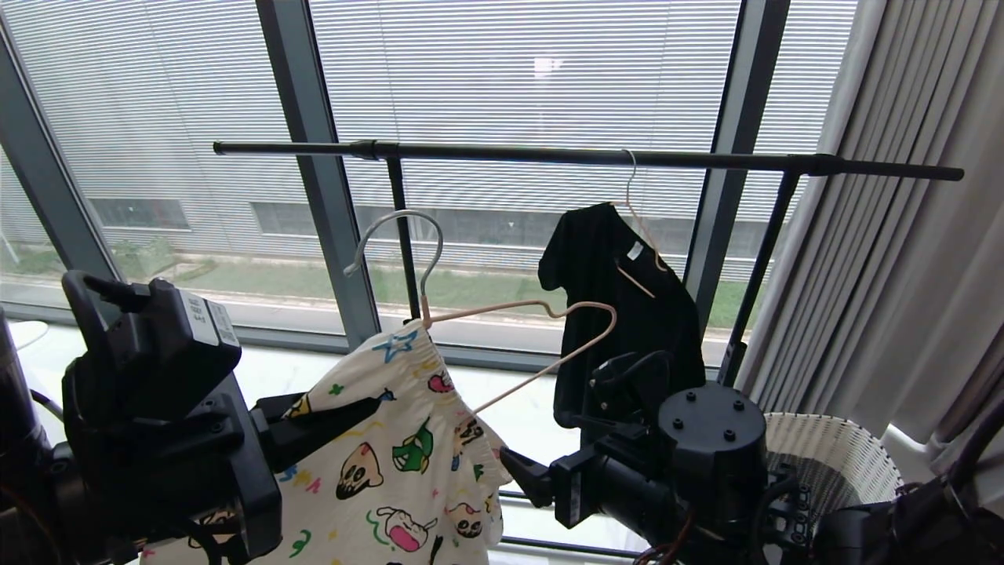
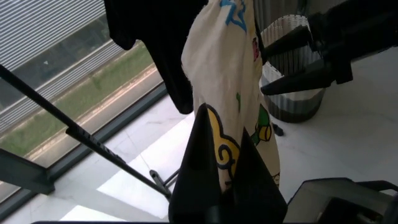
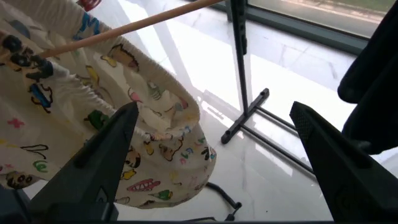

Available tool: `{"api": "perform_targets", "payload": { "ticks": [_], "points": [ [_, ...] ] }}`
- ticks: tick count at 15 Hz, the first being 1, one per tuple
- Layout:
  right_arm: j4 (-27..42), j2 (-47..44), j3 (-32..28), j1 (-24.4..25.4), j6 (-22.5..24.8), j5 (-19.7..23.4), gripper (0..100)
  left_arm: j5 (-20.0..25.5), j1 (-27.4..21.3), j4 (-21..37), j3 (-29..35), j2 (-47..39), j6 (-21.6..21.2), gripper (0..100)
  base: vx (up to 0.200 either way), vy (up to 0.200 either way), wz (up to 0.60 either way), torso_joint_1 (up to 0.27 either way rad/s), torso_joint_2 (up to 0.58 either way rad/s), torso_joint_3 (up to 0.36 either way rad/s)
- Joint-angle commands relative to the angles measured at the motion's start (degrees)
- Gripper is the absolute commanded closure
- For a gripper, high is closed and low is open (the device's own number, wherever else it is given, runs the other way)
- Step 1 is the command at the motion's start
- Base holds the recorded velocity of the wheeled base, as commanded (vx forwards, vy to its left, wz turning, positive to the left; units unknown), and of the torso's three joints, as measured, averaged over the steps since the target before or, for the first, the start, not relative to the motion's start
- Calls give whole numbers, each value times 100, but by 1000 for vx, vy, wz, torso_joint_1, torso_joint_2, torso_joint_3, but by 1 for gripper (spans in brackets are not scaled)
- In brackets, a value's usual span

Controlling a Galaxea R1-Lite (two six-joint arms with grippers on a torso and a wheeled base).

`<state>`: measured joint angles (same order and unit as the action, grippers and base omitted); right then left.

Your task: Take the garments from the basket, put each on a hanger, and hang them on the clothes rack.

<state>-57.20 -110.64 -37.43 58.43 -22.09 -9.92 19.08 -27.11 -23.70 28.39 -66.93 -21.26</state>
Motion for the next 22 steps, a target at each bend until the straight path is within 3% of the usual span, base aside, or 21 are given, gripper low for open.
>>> {"api": "perform_targets", "payload": {
  "ticks": [1, 8, 11, 14, 15, 19, 22],
  "points": [
    [-2, -370, -230, 107, 3, -71, 0, -1, -110, -3, 8, 31, -1, 100, 0, 0, 0, 0, 0, 0],
    [-2, -713, -318, 362, 3, -300, 0, -18, -128, -3, 61, 127, 8, 100, 0, 0, 0, 0, 0, 0],
    [-2, -924, -300, 257, 20, -880, 0, -18, -101, -3, 52, 118, 8, 100, 0, 0, 0, 0, 0, 0],
    [-2, -924, -186, -25, 29, -1108, 0, -18, 83, -3, 17, 136, 8, 100, 0, 0, 0, 0, 0, 0],
    [-2, -924, -186, -112, 82, -1170, 100, -18, 110, -3, 0, 136, 8, 100, 0, 0, 0, 0, 0, 0],
    [-2, -801, -221, -675, 504, -1143, 100, -18, 110, -3, -229, 215, -1, 100, 0, 0, 0, 0, 0, 0],
    [-2, -590, -221, -1281, 838, -748, 100, -27, 145, -3, -536, 329, -1, 100, 0, 0, 0, 0, 0, 0]
  ]
}}
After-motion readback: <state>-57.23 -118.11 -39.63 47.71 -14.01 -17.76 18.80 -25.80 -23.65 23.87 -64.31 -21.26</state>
